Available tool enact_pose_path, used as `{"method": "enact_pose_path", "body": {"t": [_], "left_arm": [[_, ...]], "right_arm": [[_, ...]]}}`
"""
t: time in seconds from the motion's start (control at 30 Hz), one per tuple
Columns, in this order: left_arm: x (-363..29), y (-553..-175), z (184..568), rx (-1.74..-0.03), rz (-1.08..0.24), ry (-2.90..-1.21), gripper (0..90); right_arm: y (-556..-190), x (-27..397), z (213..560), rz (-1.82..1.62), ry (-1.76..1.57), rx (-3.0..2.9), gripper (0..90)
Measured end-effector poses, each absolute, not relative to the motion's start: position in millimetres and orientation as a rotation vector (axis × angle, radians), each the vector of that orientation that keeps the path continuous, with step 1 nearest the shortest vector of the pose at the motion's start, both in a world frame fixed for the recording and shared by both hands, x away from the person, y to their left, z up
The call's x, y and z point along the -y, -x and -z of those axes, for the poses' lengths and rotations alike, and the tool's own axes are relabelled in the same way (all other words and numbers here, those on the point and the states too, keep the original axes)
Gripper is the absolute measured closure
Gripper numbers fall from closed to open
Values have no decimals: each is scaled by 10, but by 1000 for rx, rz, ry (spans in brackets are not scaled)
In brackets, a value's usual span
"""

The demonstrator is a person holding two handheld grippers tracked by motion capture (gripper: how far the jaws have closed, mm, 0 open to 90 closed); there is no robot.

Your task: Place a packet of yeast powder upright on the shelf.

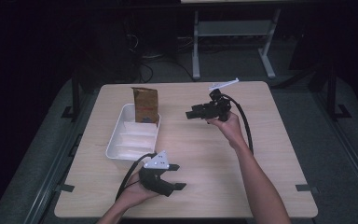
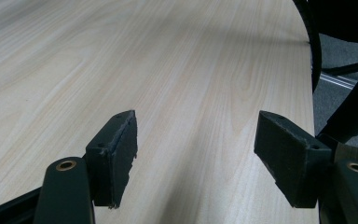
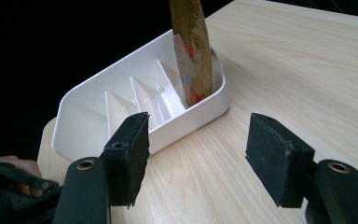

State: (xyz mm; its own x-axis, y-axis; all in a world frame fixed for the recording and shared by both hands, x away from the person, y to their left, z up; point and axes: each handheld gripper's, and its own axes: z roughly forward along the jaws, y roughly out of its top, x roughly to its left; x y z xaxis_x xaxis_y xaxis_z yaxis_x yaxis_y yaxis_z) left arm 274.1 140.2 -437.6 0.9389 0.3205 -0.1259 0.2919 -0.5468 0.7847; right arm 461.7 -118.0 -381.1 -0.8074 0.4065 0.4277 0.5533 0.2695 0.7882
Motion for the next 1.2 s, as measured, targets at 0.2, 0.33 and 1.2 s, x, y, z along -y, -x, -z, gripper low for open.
{"method": "enact_pose_path", "body": {"t": [0.2,0.33,1.2], "left_arm": [[-1406,-2746,4376,-437,-40,-2180,290],[-1405,-2748,4372,-442,-45,-2179,283],[-1395,-2750,4371,-455,-45,-2174,240]], "right_arm": [[-4545,1262,3808,1571,908,2395,380],[-4497,1318,3793,1571,913,2395,376],[-4163,1673,3795,1537,965,2414,360]]}}
